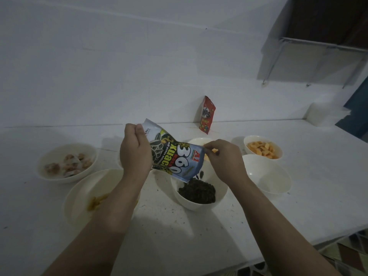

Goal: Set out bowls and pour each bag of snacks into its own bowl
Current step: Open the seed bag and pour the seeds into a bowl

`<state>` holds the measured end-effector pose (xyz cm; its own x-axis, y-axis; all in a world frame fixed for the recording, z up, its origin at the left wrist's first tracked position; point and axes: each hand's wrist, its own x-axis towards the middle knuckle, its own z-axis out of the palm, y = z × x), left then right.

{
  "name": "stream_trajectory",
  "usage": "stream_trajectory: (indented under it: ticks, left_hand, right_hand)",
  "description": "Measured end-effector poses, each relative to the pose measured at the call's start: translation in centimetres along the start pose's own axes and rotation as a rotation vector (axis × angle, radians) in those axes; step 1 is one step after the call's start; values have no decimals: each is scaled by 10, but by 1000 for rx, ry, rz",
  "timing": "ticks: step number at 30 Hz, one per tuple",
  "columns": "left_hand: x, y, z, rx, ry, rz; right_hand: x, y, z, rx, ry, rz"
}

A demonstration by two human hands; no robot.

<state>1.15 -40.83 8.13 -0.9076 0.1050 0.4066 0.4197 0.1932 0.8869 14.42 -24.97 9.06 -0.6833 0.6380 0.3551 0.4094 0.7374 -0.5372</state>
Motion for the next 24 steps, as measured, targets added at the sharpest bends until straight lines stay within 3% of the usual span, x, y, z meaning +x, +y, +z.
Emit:
stream_trajectory:
  ticks: [18,24]
  left_hand:
    - [1,3,1,10,7,13]
    - [-2,6,2,18,-18,40]
  right_hand:
    - [5,2,-5,-210,-32,-119]
    - [3,4,0,-148,6,-26]
